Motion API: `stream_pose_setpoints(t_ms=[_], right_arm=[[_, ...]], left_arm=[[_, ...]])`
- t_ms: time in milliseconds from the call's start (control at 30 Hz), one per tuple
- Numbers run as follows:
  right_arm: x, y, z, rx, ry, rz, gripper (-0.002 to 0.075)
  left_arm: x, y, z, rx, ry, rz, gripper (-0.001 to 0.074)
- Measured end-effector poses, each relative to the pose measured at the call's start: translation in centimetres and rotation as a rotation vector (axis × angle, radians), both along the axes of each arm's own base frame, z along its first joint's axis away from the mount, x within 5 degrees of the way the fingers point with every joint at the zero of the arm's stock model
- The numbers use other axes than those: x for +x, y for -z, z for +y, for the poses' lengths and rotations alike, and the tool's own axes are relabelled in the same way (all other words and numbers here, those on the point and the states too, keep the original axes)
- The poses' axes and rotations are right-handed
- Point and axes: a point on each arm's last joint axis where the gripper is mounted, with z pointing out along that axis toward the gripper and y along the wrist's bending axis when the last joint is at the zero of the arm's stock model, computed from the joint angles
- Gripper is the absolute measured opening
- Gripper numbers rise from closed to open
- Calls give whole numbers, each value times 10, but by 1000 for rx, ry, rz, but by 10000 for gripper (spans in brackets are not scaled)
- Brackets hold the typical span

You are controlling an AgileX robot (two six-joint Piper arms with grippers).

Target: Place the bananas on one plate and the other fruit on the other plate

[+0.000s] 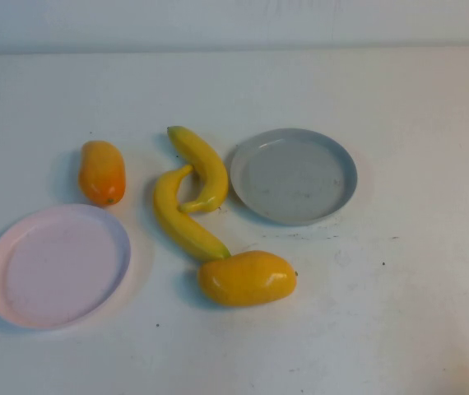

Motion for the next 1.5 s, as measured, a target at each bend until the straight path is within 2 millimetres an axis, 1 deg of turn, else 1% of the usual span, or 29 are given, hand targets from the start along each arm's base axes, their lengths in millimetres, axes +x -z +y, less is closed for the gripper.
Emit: stream_pose_setpoints(t_ms=[67,200,400,533,667,767,867,933,1133,1333,1433,1500], right_arm=[[0,0,0,0,0,0,-16],[0,0,0,0,0,0,-16],[0,0,0,0,0,0,-16],[0,0,0,0,0,0,-16],[0,0,0,0,0,0,-16],[0,0,0,0,0,0,-16],[0,0,0,0,0,0,-15],[0,0,0,0,0,0,-16],[0,0,0,0,0,0,-16],[0,0,0,0,0,0,-16],[0,0,0,0,0,0,-16],[0,0,0,0,0,0,-16]], left_arm=[[0,-2,0,-47,-5,-15,-5],[0,-5,1,-80,-14,-37,-5],[0,-7,0,-236,-7,-12,-5],[3,-30,-4,-249,24,48,-5],[15,-56,-13,-202,85,229,-5],[29,-74,-20,-102,155,371,-5],[48,-90,-27,25,244,496,-5],[62,-98,-30,98,290,553,-5],[117,-111,-35,231,340,691,-5],[181,-114,-44,281,367,772,-5],[211,-116,-57,337,413,825,-5],[229,-115,-71,391,449,869,-5]])
